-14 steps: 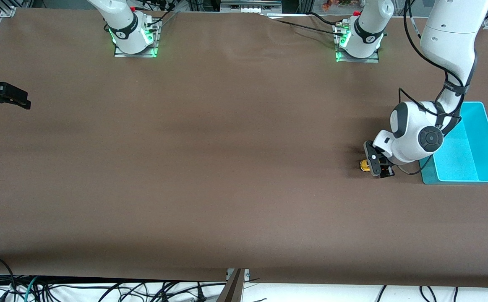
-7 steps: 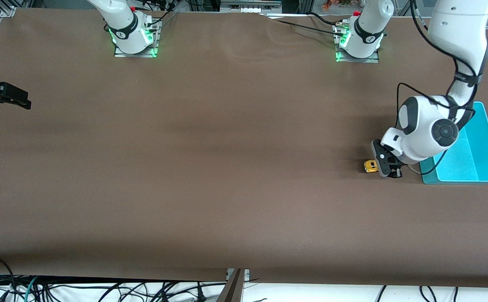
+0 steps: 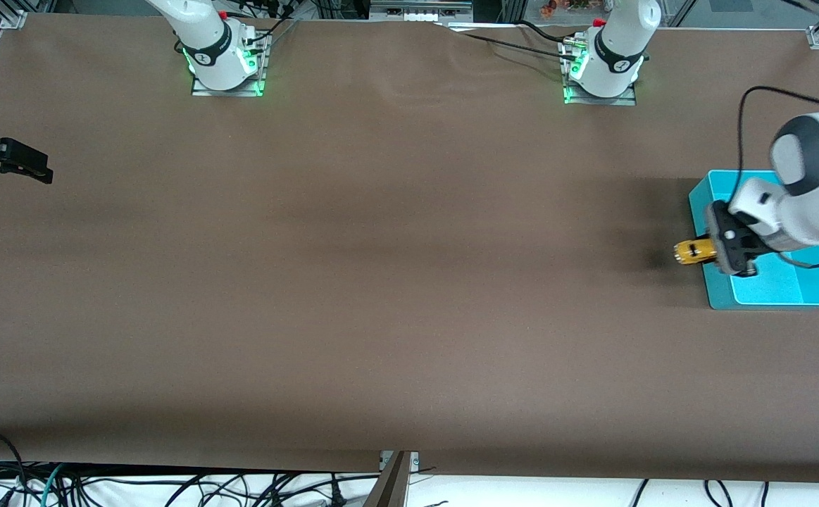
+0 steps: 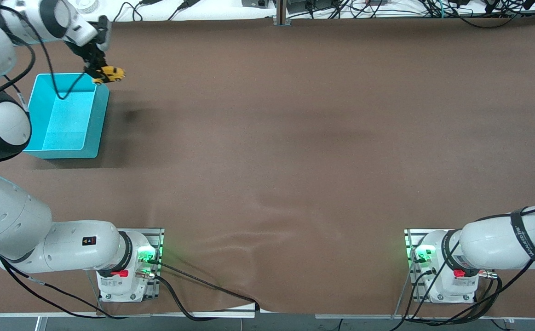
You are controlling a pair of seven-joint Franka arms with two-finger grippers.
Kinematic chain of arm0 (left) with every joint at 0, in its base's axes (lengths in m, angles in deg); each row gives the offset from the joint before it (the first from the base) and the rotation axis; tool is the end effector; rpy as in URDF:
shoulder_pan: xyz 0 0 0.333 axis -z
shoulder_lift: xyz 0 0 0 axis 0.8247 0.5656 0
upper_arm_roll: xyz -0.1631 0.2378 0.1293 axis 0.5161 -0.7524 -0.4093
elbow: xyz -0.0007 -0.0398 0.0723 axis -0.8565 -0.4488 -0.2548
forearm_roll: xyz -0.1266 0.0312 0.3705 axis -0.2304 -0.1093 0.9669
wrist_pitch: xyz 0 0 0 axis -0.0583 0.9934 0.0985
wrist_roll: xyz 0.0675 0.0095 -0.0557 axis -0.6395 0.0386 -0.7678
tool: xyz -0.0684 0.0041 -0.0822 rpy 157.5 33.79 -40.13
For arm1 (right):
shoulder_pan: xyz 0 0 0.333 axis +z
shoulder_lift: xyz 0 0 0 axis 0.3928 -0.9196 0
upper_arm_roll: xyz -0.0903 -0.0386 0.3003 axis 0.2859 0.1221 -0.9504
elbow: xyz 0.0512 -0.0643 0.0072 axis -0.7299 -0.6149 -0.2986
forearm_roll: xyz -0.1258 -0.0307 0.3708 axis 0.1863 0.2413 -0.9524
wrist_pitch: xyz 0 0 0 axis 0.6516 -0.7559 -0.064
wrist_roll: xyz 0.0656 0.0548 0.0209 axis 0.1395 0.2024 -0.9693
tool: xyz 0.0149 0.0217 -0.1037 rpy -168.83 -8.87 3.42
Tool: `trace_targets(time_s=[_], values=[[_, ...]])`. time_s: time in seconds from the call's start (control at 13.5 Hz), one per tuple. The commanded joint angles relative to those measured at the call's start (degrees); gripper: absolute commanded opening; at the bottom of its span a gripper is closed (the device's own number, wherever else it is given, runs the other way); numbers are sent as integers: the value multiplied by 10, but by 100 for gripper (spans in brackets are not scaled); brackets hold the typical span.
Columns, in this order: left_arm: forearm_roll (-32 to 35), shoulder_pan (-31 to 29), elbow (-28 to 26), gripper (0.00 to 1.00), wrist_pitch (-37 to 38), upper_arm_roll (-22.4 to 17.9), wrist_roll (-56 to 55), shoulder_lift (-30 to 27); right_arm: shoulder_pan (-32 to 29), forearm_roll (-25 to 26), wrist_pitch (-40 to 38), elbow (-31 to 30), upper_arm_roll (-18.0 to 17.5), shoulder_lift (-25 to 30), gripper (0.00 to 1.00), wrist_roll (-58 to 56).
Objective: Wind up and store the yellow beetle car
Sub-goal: 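Carry the car into the cyan bin and open the left gripper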
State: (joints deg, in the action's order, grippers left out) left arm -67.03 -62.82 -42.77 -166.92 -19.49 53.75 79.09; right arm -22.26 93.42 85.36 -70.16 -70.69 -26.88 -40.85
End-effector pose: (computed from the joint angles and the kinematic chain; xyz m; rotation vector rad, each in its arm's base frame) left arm 0.5913 0.1061 0.3823 2.3112 -1.9736 -0.0896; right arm 0.5857 -0.0284 0.6144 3.0670 0.0596 -0.1699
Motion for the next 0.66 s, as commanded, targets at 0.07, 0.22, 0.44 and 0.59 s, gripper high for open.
trace_targets(time_s=[0.07,0.22,0.44,0.59], values=[[25,-59,9,0,14,3,167,6,-1,-3,-4,-4,-4,5,100,9],[55,-90,4,0,5,3,216,16,2,-3,-2,-4,-4,5,100,9],[97,-128,-36,0,-2,3,230,18,5,-3,-4,-4,-4,5,100,9],[109,-158,-89,0,-66,3,230,18,4,-3,-4,-4,-3,5,100,10]])
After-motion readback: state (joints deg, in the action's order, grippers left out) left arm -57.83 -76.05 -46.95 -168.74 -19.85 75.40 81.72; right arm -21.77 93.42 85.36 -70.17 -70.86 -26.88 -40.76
